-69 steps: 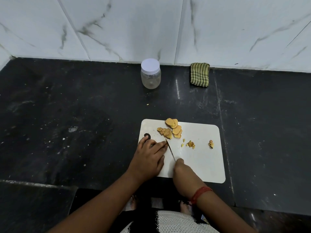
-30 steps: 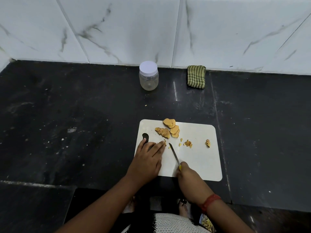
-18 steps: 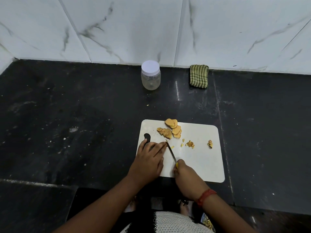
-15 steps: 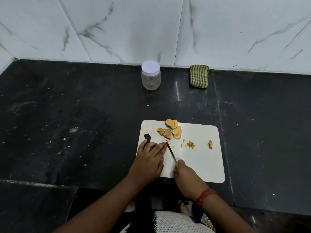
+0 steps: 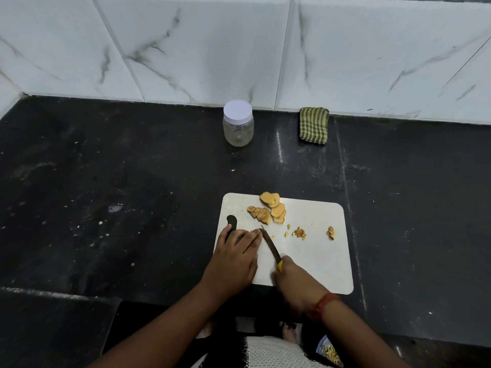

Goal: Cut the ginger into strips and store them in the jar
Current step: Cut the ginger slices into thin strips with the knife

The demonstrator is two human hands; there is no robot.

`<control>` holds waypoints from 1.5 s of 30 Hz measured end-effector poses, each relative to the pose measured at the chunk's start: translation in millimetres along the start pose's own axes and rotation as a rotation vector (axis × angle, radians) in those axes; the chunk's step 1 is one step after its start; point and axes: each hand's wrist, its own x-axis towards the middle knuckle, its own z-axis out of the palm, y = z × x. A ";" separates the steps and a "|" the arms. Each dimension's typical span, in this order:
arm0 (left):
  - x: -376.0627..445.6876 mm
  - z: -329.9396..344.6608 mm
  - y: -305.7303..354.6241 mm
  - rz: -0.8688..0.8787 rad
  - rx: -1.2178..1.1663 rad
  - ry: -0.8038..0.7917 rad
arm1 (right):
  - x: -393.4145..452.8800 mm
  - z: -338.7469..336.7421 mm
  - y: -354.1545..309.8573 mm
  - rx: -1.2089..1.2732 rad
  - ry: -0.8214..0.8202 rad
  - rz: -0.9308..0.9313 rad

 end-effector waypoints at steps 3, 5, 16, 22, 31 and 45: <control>-0.5 -0.3 0.3 -0.005 0.004 -0.001 | -1.4 -2.8 0.8 0.118 -0.053 0.033; -0.5 -1.0 0.5 -0.006 0.007 0.000 | -2.5 -0.6 0.7 0.038 -0.012 0.005; 1.1 -0.2 2.0 -0.003 0.026 0.020 | -9.9 20.3 4.9 -0.261 0.133 -0.115; 1.6 -1.8 2.2 -0.019 0.010 0.006 | -17.9 20.0 16.9 -0.251 0.127 -0.111; -0.3 -5.5 1.9 -0.014 -0.028 0.021 | -35.7 1.3 12.1 0.663 -0.081 0.005; 26.9 0.1 32.7 0.090 0.076 -0.055 | -44.4 -21.0 28.7 0.819 -0.046 0.038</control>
